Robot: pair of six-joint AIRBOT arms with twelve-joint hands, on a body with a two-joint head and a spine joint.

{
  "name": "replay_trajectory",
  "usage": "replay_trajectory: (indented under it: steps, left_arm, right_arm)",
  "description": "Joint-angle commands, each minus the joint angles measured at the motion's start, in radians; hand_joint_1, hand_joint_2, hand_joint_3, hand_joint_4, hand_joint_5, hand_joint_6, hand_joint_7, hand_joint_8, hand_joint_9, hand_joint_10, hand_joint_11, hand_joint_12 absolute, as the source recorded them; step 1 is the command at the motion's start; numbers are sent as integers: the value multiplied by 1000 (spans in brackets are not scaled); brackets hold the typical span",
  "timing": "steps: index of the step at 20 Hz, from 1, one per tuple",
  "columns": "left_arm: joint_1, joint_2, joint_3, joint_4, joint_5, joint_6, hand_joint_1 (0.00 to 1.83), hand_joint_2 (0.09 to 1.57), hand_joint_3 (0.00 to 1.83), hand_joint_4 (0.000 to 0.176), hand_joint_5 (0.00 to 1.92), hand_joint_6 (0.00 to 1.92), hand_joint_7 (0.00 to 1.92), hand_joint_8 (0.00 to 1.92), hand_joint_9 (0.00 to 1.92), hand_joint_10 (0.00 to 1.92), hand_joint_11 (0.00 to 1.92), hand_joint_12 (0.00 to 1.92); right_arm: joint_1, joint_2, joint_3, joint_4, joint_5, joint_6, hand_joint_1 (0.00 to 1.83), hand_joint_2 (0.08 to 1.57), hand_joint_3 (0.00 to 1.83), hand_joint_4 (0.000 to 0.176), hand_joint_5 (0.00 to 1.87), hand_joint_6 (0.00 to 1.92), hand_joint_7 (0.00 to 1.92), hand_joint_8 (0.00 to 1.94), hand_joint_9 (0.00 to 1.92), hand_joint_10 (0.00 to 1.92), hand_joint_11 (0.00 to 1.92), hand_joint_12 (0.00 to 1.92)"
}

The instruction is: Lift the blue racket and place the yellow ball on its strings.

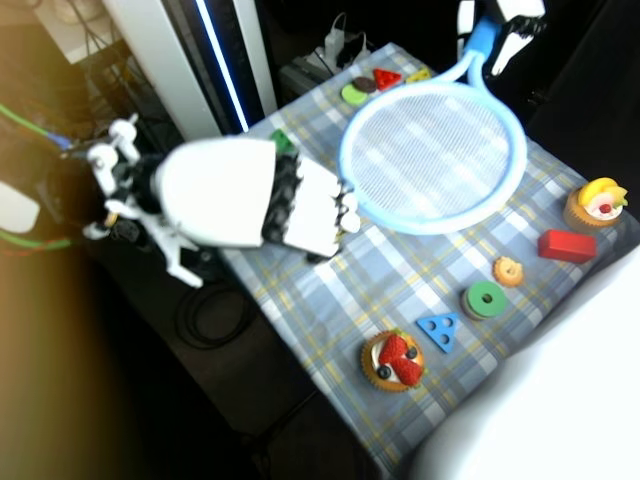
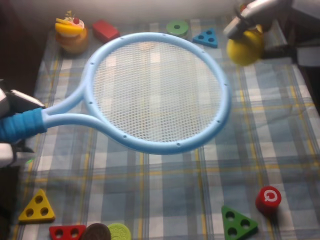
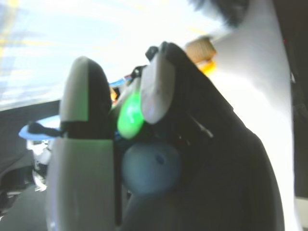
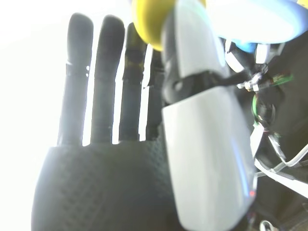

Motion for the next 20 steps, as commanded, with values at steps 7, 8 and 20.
replay_trajectory:
  steps: [7, 8, 20]
  left_arm:
    - [-73, -43, 25, 67, -51, -10, 1820, 1136, 0, 176, 965, 1921, 1254, 1921, 1505, 1921, 1597, 1921]
    - [-77, -47, 25, 73, -47, -10, 1804, 1130, 0, 176, 1011, 1921, 1293, 1921, 1515, 1921, 1607, 1921]
    - [-85, -79, 63, 53, -10, -10, 1802, 1117, 0, 175, 965, 1921, 1189, 1921, 1456, 1921, 1553, 1921]
  right_arm:
    - [80, -37, 0, -169, 12, 56, 1254, 1083, 0, 0, 1010, 776, 1057, 1081, 982, 1231, 882, 1538]
    - [83, -38, 0, -181, 6, 59, 1343, 1056, 0, 0, 873, 341, 1089, 867, 974, 850, 807, 1295]
    - [91, -19, -3, -152, 29, 100, 828, 953, 1, 101, 45, 0, 228, 0, 291, 0, 0, 987]
